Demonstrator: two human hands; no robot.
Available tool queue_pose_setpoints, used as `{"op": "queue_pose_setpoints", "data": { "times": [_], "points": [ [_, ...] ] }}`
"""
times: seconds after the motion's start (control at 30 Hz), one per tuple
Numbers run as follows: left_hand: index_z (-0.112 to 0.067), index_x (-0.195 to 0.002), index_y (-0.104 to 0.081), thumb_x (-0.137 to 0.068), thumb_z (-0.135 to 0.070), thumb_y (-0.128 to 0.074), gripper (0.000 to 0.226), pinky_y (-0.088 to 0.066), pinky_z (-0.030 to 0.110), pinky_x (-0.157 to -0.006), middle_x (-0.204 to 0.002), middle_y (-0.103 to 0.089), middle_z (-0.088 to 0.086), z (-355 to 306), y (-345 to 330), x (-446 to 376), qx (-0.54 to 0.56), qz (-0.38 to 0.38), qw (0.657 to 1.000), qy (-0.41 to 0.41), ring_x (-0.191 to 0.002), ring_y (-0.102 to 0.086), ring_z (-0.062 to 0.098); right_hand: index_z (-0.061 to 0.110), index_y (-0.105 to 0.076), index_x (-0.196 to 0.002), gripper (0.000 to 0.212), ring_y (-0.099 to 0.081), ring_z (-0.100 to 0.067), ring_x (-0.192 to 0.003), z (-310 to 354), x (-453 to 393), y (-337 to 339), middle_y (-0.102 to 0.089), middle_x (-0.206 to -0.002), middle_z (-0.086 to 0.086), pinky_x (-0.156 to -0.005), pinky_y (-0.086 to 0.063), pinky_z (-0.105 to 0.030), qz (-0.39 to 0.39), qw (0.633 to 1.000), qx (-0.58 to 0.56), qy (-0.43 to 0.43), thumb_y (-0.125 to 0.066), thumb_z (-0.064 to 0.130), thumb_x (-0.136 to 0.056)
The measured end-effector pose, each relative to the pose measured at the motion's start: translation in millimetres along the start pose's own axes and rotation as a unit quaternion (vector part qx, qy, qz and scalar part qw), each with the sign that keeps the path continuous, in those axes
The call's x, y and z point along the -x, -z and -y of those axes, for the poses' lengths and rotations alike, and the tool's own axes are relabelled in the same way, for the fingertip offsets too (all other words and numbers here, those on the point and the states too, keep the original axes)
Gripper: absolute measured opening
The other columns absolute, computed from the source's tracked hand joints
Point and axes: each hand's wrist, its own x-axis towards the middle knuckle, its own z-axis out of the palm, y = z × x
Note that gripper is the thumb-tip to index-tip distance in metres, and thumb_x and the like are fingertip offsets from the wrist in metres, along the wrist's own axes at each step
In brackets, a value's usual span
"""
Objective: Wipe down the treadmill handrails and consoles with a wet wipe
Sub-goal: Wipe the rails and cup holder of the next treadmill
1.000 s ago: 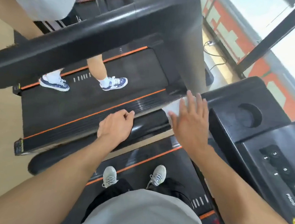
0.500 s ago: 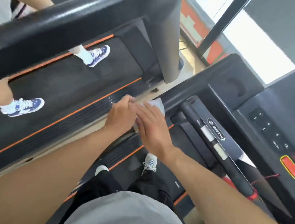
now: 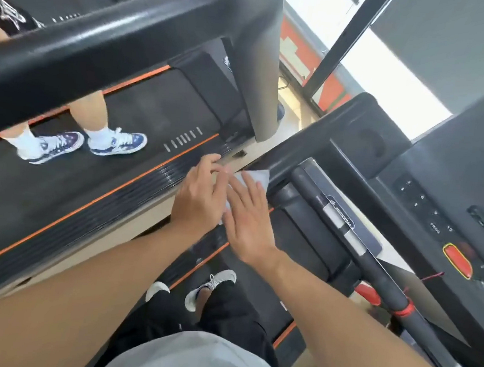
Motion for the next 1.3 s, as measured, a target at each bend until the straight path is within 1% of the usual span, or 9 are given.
{"op": "queue_pose_setpoints", "data": {
  "times": [0.13,0.27,0.5,0.6,0.7,0.83,1.03,1.2,1.3],
  "points": [
    [-0.019,-0.130,-0.051,-0.099,-0.048,-0.037,0.045,-0.049,0.046,-0.087,-0.107,-0.067,-0.006,2.7,-3.4,-1.2,-0.063,0.014,0.997,-0.041,-0.103,-0.062,0.026,0.019,-0.045,-0.152,0.051,-0.024,-0.027,-0.152,-53.2,-31.4,26.3,-0.043,-0.157,-0.004,-0.126,-0.011,-0.044,0.023,0.997,0.072,0.021,-0.023,0.040,-0.111],
    [-0.023,-0.119,-0.055,-0.102,-0.050,-0.038,0.036,-0.049,0.041,-0.082,-0.103,-0.063,-0.007,4.3,-8.6,-3.4,-0.145,0.052,0.987,-0.048,-0.099,-0.064,0.026,0.015,-0.058,-0.133,0.045,-0.040,-0.033,-0.139,-125.3,-73.4,59.8,-0.056,-0.138,-0.005,-0.119,-0.025,-0.044,-0.036,0.992,0.121,-0.030,-0.023,0.033,-0.111],
    [-0.029,-0.132,-0.051,-0.075,-0.092,-0.044,0.085,-0.049,0.039,-0.092,-0.117,-0.064,-0.006,-14.8,-15.0,-3.1,-0.323,0.087,0.942,-0.029,-0.109,-0.062,0.022,0.015,-0.065,-0.085,0.046,-0.054,-0.028,-0.099,-118.8,-100.9,68.3,-0.063,-0.089,-0.003,-0.099,-0.036,-0.040,-0.029,0.987,0.143,-0.067,-0.024,0.030,-0.100],
    [-0.029,-0.147,-0.040,-0.091,-0.081,-0.024,0.078,-0.050,0.045,-0.092,-0.116,-0.070,-0.002,-12.4,-11.9,-1.7,-0.266,0.051,0.962,-0.015,-0.109,-0.063,0.030,0.021,-0.070,-0.094,0.033,-0.057,-0.023,-0.098,-79.9,-73.9,46.0,-0.067,-0.093,0.004,-0.097,-0.036,-0.037,-0.009,0.993,0.113,0.046,-0.039,0.028,-0.101],
    [-0.026,-0.143,-0.044,-0.097,-0.063,-0.019,0.065,-0.047,0.046,-0.096,-0.111,-0.071,-0.003,-9.7,-11.9,-2.7,-0.183,-0.020,0.983,0.015,-0.112,-0.062,0.029,0.025,-0.064,-0.127,0.035,-0.050,-0.018,-0.121,-51.3,-48.8,29.1,-0.064,-0.120,0.009,-0.111,-0.029,-0.036,0.017,0.992,0.041,0.122,-0.038,0.030,-0.106],
    [-0.023,-0.131,-0.056,-0.098,-0.056,-0.021,0.059,-0.049,0.045,-0.092,-0.100,-0.072,-0.002,-12.9,-19.1,0.7,-0.248,-0.075,0.966,0.011,-0.101,-0.066,0.028,0.022,-0.047,-0.150,0.047,-0.036,-0.022,-0.144,-82.0,-52.5,39.4,-0.050,-0.151,0.004,-0.121,-0.022,-0.038,0.087,0.970,0.081,0.213,-0.035,0.040,-0.107],
    [-0.024,-0.074,-0.048,-0.103,-0.052,-0.030,0.045,-0.032,0.035,-0.073,-0.076,-0.058,-0.007,-17.9,-21.3,-3.5,-0.274,-0.031,0.957,0.094,-0.081,-0.053,0.026,0.028,-0.058,-0.133,0.068,-0.036,-0.029,-0.143,-202.1,-104.8,96.5,-0.057,-0.141,0.003,-0.120,-0.022,-0.046,0.008,0.990,0.138,-0.004,-0.004,0.057,-0.105],
    [-0.020,-0.079,-0.053,-0.104,-0.051,-0.028,0.047,-0.032,0.037,-0.076,-0.087,-0.065,-0.006,-20.2,-25.1,-3.3,-0.326,-0.039,0.939,0.100,-0.089,-0.058,0.029,0.022,-0.065,-0.112,0.051,-0.043,-0.031,-0.134,-164.1,-97.2,76.9,-0.064,-0.124,0.002,-0.116,-0.028,-0.050,-0.038,0.992,0.113,-0.042,-0.017,0.039,-0.106],
    [-0.020,-0.086,-0.059,-0.106,-0.046,-0.024,0.049,-0.037,0.040,-0.081,-0.094,-0.069,-0.003,-25.2,-24.6,-0.1,-0.324,-0.047,0.940,0.099,-0.099,-0.061,0.031,0.023,-0.065,-0.120,0.041,-0.045,-0.024,-0.136,-98.1,-65.3,38.7,-0.065,-0.124,0.007,-0.118,-0.027,-0.048,-0.009,0.997,0.038,0.061,-0.031,0.040,-0.105]
  ]
}}
